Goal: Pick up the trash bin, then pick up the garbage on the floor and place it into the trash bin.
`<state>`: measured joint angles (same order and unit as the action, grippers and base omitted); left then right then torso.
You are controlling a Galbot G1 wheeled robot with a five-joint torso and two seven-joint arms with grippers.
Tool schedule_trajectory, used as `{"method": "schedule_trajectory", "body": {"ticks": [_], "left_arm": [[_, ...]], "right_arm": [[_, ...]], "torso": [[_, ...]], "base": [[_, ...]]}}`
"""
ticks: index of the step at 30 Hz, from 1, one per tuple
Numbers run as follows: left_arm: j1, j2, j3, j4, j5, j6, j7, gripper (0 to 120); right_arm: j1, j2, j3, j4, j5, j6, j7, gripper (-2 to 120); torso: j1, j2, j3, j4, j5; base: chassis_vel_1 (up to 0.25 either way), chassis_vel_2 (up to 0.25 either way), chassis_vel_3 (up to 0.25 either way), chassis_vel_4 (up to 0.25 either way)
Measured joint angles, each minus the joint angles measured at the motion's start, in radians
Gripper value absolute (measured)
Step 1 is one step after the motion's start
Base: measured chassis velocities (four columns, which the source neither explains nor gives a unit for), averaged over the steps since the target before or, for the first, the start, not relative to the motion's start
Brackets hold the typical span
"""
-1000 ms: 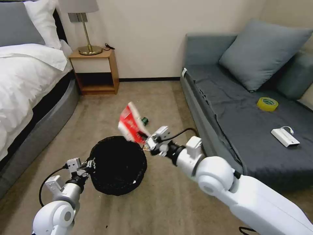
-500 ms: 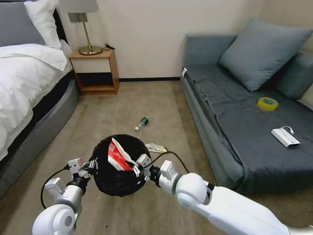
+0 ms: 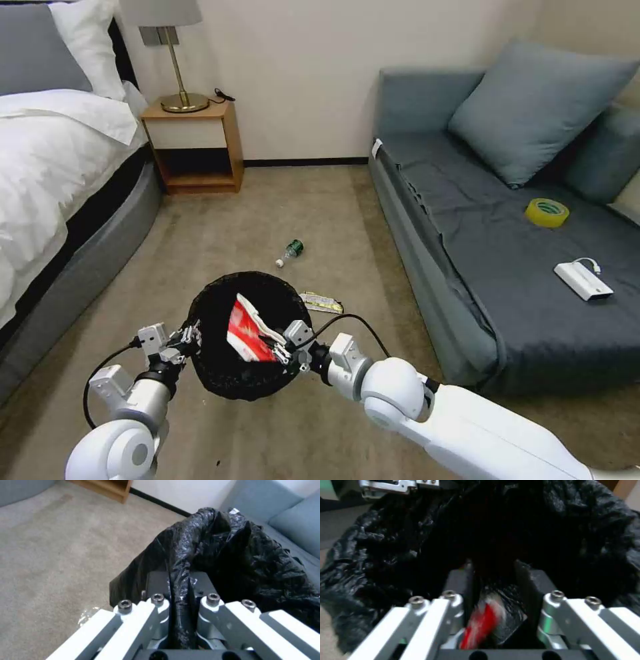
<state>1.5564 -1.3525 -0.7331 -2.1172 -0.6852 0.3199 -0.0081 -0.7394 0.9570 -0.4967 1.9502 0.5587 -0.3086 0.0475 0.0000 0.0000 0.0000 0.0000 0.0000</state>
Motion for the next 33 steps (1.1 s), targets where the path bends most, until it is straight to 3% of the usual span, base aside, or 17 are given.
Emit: {"method": "schedule_trajectory", "body": {"ticks": [7,11,18,28,33], "left_arm": [[-0.002,0.013,-0.019,-0.008,-0.001,-0.017,0.002,6],[-0.012,0.021,-0.034,-0.008,0.016,-0.038,0.013,6],[-0.015,0.010,-0.037,-0.018,0.053,-0.043,0.007,6],[-0.026,0.005,-0.051,-0.023,0.062,-0.045,-0.010,6],[-0.033,0.024,-0.078,-0.014,0.028,-0.044,-0.025,6]], "right_arm": [[-0.080,-0.014,0.078,0.032,-0.067,0.024,0.011,59],[-0.173,-0.027,0.155,0.078,-0.181,0.082,0.110,77],[-0.312,-0.024,0.279,0.128,-0.330,0.161,0.179,98],[-0.544,0.045,0.468,0.161,-0.463,0.221,0.212,100],[-0.717,0.140,0.590,0.169,-0.555,0.294,0.192,100]], "torso": [[0.000,0.000,0.000,0.0001,-0.0001],[0.000,0.000,0.000,-0.0001,0.0001],[0.000,0.000,0.000,0.0000,0.0000],[0.000,0.000,0.000,-0.0002,0.0001],[0.000,0.000,0.000,0.0000,-0.0002]], "base": [[0.000,0.000,0.000,0.000],[0.000,0.000,0.000,0.000],[0.000,0.000,0.000,0.000],[0.000,0.000,0.000,0.000],[0.000,0.000,0.000,0.000]]}}
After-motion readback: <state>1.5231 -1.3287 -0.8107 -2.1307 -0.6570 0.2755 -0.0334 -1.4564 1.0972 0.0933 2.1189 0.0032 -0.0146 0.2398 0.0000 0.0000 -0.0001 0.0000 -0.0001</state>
